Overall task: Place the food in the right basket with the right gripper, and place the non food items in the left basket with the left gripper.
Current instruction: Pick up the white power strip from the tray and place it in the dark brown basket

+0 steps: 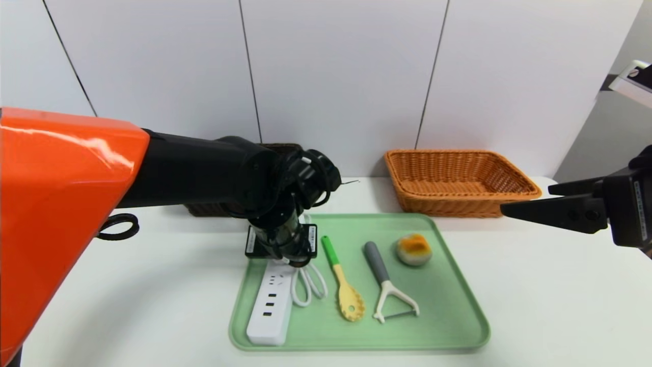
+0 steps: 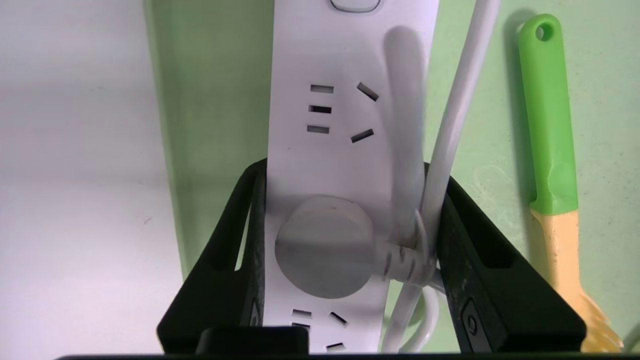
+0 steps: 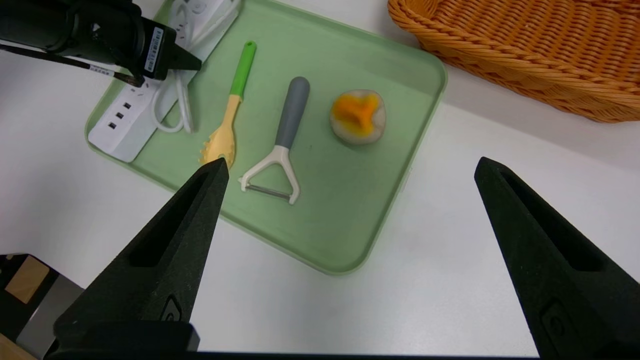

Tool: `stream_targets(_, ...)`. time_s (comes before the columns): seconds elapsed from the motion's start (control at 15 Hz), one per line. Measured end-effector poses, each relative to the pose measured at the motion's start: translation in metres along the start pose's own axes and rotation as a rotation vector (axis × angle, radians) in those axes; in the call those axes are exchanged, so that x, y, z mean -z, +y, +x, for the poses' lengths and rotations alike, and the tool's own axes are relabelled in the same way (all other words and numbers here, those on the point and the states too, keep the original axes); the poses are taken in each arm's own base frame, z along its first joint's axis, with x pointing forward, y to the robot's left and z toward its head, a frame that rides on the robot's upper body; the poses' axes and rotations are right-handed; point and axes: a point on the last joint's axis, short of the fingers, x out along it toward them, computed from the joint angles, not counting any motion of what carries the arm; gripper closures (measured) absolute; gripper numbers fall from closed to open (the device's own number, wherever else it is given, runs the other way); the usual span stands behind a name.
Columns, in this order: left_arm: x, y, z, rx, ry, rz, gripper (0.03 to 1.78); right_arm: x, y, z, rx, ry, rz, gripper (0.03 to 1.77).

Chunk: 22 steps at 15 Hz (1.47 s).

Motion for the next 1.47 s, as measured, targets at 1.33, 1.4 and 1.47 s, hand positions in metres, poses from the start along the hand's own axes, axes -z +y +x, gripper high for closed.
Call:
stream_targets(1.33, -0.003, 0.020, -0.064, 0.072, -0.085, 0.024, 1.72, 0.001, 0.001, -0.005, -0.003, -0.013, -0.002, 0.10)
stream_targets(1.4, -0.003, 0.021, -0.069, 0.080, -0.096, 0.026, 1.77, 0.001, 0.001, -0.005, -0.003, -0.012, -0.001, 0.10)
stream_targets(1.47, -0.003, 0.023, -0.074, 0.086, -0.107, 0.028, 1.77, 0.001, 0.001, -0.005, -0.003, -0.012, -0.001, 0.10)
